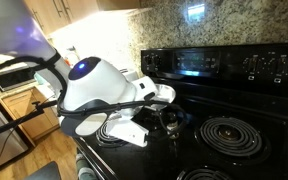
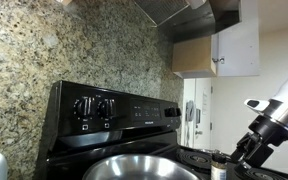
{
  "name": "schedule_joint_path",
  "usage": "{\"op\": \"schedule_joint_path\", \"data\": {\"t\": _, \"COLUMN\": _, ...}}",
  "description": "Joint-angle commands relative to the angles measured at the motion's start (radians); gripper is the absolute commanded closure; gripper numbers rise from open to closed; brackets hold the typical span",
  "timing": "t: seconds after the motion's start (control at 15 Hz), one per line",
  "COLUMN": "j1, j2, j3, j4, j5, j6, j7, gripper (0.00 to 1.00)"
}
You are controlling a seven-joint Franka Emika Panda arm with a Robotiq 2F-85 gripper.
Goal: Pick up the spice bottle from the stove, shake it above the pan, then put it back on the stove
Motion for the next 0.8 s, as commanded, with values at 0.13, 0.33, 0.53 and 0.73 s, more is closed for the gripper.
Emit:
{"op": "schedule_joint_path", "data": {"t": 0.13, "j1": 0.100, "j2": -0.021, "j3": -0.089, "j4": 0.038, "j5": 0.073, "j6": 0.000, "j7": -0.005, "gripper": 0.00}}
{"op": "schedule_joint_path", "data": {"t": 0.33, "j1": 0.131, "j2": 0.017, "j3": -0.111, "j4": 0.095, "j5": 0.059, "j6": 0.000, "j7": -0.015, "gripper": 0.00}}
{"op": "schedule_joint_path", "data": {"t": 0.53, "j1": 0.173, "j2": 0.046, "j3": -0.142, "j4": 0.132, "j5": 0.058, "j6": 0.000, "j7": -0.019, "gripper": 0.00}}
{"op": "schedule_joint_path", "data": {"t": 0.73, "j1": 0.252, "j2": 0.058, "j3": -0.216, "j4": 0.159, "j5": 0.079, "j6": 0.000, "j7": -0.029, "gripper": 0.00}}
